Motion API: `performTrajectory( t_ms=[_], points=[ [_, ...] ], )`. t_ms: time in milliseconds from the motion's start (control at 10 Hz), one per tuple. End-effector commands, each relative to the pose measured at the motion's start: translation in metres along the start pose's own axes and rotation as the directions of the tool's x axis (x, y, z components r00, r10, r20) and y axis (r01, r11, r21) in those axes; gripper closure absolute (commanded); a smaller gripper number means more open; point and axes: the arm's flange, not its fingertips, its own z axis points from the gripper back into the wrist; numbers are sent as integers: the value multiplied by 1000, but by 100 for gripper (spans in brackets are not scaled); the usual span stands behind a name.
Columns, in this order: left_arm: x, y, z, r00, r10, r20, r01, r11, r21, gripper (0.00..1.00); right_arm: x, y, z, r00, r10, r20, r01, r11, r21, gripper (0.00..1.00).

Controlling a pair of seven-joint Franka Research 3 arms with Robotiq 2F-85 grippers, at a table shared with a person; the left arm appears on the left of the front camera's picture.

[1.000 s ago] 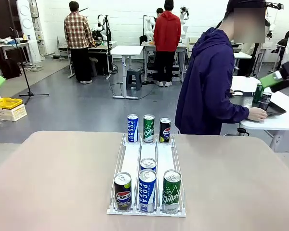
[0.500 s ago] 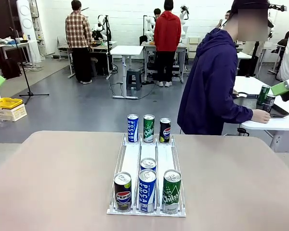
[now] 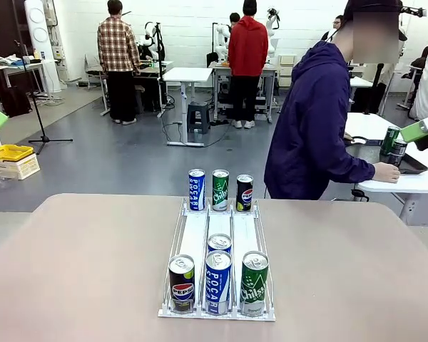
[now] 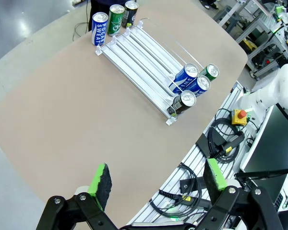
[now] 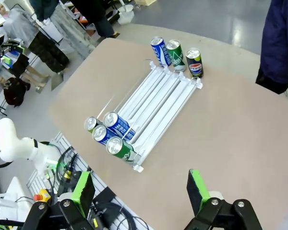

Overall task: Retrieve and hand over the desired beverage to the person.
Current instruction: Place the picked can on the Handle tray extended by the person.

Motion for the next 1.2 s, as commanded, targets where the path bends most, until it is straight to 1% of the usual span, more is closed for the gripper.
performTrajectory(
  t_ms=[0,1100],
  points=[
    [0,1,1,1000,-11,12,11,1000,-14,0,3,-1,-3,1000,7,9,-8,1000,26,0],
    [0,1,1,1000,-11,12,11,1000,-14,0,3,-1,-3,1000,7,9,-8,1000,26,0]
  ],
)
